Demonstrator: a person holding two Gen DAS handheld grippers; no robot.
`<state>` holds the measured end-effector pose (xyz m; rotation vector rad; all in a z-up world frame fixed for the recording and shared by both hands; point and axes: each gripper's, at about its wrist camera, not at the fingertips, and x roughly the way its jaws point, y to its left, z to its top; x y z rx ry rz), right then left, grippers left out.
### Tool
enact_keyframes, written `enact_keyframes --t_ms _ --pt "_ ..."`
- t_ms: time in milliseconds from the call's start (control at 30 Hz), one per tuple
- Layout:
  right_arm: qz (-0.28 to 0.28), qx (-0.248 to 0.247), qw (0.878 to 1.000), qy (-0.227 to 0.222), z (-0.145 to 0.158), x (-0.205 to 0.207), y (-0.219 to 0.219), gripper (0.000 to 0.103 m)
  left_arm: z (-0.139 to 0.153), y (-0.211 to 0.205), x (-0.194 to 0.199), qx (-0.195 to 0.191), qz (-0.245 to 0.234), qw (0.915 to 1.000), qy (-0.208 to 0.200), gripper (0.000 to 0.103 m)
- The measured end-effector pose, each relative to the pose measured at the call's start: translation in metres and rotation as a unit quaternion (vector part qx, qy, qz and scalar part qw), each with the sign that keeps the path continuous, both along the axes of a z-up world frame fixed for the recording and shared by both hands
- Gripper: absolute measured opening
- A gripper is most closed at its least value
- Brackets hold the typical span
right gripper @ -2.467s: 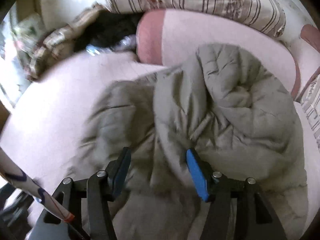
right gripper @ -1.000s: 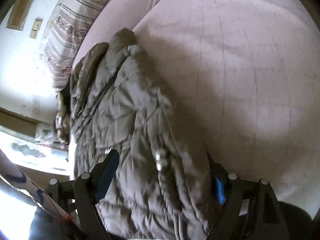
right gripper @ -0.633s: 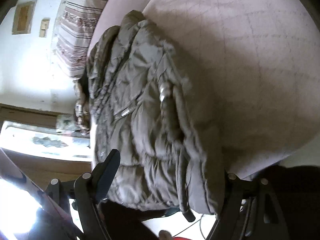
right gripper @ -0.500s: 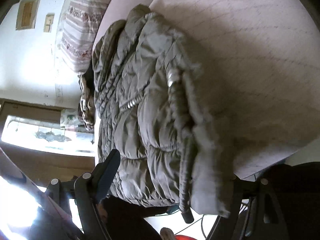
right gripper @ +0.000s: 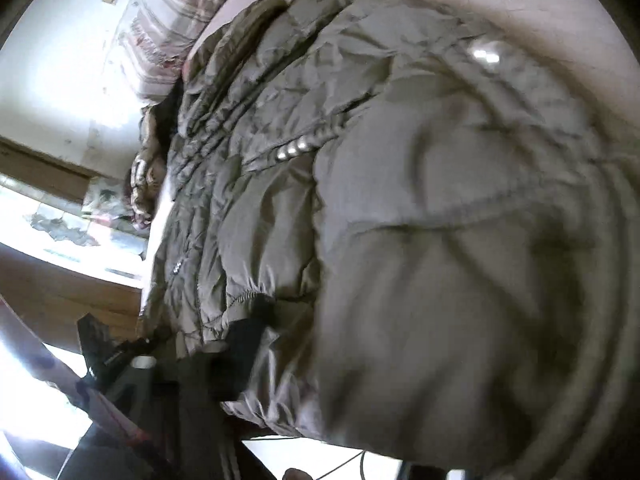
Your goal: Fold large clothes
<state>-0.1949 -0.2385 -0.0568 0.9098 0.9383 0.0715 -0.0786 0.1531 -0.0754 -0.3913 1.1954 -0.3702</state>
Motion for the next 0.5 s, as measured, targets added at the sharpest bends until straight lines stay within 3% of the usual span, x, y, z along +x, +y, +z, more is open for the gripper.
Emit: enact_keyframes --t_ms 33,133,300,500 --pt "-0.005 0.007 1.0 -0.001 0.002 -0.001 -0.003 0.027 0.008 0.004 -0.002 -0.012 0.011 0.9999 -0.004 0.02" --pt "-0.01 0.009 1.0 -0.028 0.023 -0.009 -0.011 0.019 0.035 0.008 -0.01 -0.027 0.021 0.9988 -0.033 0.017" --pt "0.005 -0.015 0.997 -0.073 0.07 -0.021 -0.004 0.016 0.079 0.019 -0.037 -0.042 0.015 0.9952 -0.087 0.015" --pt "0.029 -0.05 0.994 -0.095 0.1 -0.041 0.005 0.016 0.091 0.024 -0.054 -0.01 -0.013 0.9947 -0.101 0.015"
